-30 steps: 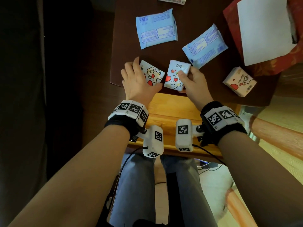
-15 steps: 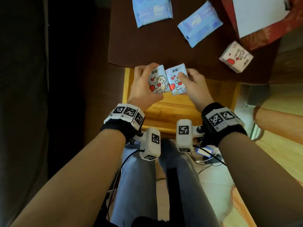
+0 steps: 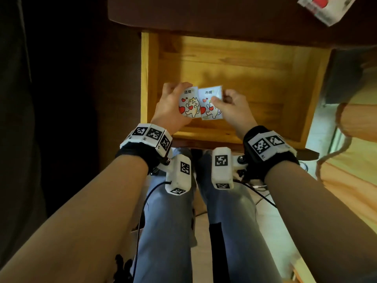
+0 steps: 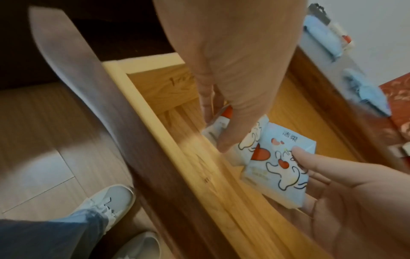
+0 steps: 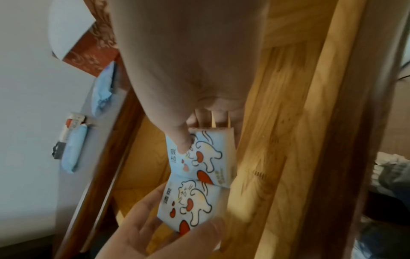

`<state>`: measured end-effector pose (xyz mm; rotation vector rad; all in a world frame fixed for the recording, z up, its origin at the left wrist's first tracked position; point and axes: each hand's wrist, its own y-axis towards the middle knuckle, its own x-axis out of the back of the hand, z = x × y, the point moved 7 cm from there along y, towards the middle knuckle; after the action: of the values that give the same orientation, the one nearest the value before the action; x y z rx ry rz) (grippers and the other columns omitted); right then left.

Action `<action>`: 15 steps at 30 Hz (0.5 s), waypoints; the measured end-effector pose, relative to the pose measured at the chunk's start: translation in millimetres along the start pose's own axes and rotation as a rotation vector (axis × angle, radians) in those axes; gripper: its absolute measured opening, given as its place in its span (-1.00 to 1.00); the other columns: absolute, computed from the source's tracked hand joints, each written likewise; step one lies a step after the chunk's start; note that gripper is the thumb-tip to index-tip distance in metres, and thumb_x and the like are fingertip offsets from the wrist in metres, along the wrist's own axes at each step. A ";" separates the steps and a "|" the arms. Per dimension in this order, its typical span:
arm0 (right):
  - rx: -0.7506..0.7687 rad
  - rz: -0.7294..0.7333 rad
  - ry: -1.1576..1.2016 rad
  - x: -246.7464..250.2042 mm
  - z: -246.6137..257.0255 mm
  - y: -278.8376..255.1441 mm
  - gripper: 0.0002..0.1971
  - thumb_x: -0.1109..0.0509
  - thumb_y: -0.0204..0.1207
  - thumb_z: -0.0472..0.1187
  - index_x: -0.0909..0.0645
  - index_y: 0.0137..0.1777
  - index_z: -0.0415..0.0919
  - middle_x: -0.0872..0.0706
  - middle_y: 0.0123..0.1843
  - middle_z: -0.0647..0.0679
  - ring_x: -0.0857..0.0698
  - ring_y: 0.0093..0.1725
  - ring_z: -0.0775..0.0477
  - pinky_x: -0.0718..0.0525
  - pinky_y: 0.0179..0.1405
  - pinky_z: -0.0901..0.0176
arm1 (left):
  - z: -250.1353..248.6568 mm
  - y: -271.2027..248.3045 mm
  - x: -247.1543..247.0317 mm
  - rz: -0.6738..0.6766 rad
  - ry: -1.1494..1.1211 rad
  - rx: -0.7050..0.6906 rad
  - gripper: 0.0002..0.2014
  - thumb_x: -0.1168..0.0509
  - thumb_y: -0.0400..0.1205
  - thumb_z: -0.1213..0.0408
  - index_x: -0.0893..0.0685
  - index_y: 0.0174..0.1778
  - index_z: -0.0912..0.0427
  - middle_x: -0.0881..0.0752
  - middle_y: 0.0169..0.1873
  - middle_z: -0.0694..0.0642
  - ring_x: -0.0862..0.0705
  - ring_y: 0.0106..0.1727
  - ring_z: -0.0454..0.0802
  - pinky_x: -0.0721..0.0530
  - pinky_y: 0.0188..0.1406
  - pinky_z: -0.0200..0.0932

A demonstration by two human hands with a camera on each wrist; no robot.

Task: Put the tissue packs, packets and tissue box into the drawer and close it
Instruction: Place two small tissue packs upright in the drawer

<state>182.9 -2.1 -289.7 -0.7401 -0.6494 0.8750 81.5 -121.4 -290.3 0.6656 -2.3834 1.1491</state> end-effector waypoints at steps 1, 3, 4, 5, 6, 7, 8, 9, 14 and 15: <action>0.000 0.007 -0.017 -5.1 -4.7 8.1 -0.67 -0.28 0.59 -0.28 -0.46 0.34 -0.31 -0.66 0.30 -0.21 -0.67 0.21 -0.13 -0.67 0.11 0.14 | 7.4 7.6 -4.8 0.008 0.027 0.007 -0.22 -0.52 0.33 0.42 -0.36 0.45 0.02 -0.31 0.41 0.19 -0.47 0.37 0.11 -0.65 0.28 -0.05; -0.003 0.018 -0.057 -13.5 -13.1 23.4 -0.67 -0.28 0.59 -0.28 -0.46 0.34 -0.32 -0.66 0.29 -0.22 -0.67 0.21 -0.14 -0.67 0.13 0.13 | 19.6 21.8 -15.4 0.040 0.069 0.018 -0.22 -0.54 0.33 0.37 -0.36 0.45 0.02 -0.32 0.39 0.22 -0.50 0.34 0.16 -0.60 0.27 -0.08; -0.011 0.025 -0.074 -16.9 -17.5 29.9 -0.67 -0.28 0.59 -0.27 -0.46 0.33 -0.31 -0.66 0.27 -0.21 -0.67 0.20 -0.14 -0.68 0.12 0.14 | 25.1 27.6 -20.7 0.055 0.085 0.026 -0.21 -0.55 0.33 0.36 -0.35 0.46 0.02 -0.32 0.38 0.22 -0.52 0.32 0.17 -0.59 0.27 -0.07; -0.023 0.030 -0.089 -19.6 -21.5 35.9 -0.68 -0.27 0.59 -0.27 -0.46 0.33 -0.30 -0.66 0.26 -0.20 -0.67 0.19 -0.13 -0.68 0.11 0.14 | 29.6 32.4 -24.9 0.066 0.099 0.031 -0.20 -0.55 0.33 0.35 -0.34 0.46 0.02 -0.33 0.38 0.23 -0.53 0.31 0.19 -0.60 0.29 -0.04; -0.038 0.034 -0.103 -21.4 -25.4 41.1 -0.69 -0.27 0.59 -0.26 -0.47 0.31 -0.29 -0.66 0.25 -0.20 -0.68 0.18 -0.13 -0.69 0.12 0.13 | 33.1 36.0 -28.7 0.073 0.113 0.034 -0.19 -0.55 0.33 0.36 -0.33 0.48 0.01 -0.33 0.38 0.24 -0.54 0.30 0.21 -0.61 0.31 0.00; -0.056 0.036 -0.118 -22.6 -29.3 46.2 -0.70 -0.28 0.59 -0.26 -0.48 0.29 -0.29 -0.66 0.25 -0.21 -0.68 0.19 -0.15 -0.70 0.16 0.07 | 36.3 39.3 -31.9 0.076 0.131 0.036 -0.19 -0.54 0.34 0.36 -0.32 0.49 0.01 -0.33 0.38 0.25 -0.55 0.29 0.24 -0.62 0.31 0.04; -0.073 0.036 -0.137 -23.0 -32.6 50.2 -0.71 -0.28 0.58 -0.25 -0.49 0.27 -0.29 -0.66 0.25 -0.22 -0.68 0.20 -0.17 -0.69 0.22 -0.02 | 38.8 42.5 -34.8 0.079 0.154 0.034 -0.20 -0.53 0.35 0.37 -0.32 0.48 0.02 -0.33 0.39 0.26 -0.56 0.29 0.26 -0.62 0.31 0.06; -0.091 0.036 -0.158 -23.3 -36.0 53.4 -0.72 -0.29 0.58 -0.24 -0.49 0.26 -0.29 -0.66 0.25 -0.24 -0.68 0.21 -0.19 -0.67 0.26 -0.09 | 41.7 45.2 -37.7 0.082 0.181 0.033 -0.22 -0.52 0.36 0.38 -0.33 0.47 0.03 -0.33 0.39 0.26 -0.57 0.29 0.28 -0.62 0.31 0.07; -0.187 0.085 -0.177 -25.8 -48.8 60.9 -0.67 -0.31 0.57 -0.26 -0.47 0.30 -0.30 -0.65 0.28 -0.21 -0.67 0.23 -0.17 -0.67 0.18 0.06 | 51.1 52.2 -48.0 0.136 0.286 0.039 -0.25 -0.50 0.39 0.40 -0.30 0.46 0.08 -0.23 0.50 0.32 -0.57 0.29 0.35 -0.62 0.29 0.07; -0.204 0.098 -0.171 -26.8 -50.5 61.2 -0.67 -0.31 0.56 -0.27 -0.47 0.31 -0.30 -0.65 0.30 -0.22 -0.67 0.24 -0.17 -0.67 0.12 0.10 | 52.7 52.3 -49.2 0.152 0.294 0.044 -0.25 -0.49 0.39 0.42 -0.29 0.46 0.10 -0.22 0.51 0.33 -0.56 0.30 0.35 -0.61 0.30 0.06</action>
<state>181.4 -13.5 -372.6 -0.8918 -0.8690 0.9789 82.7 -123.4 -379.3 0.3063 -2.1922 1.2690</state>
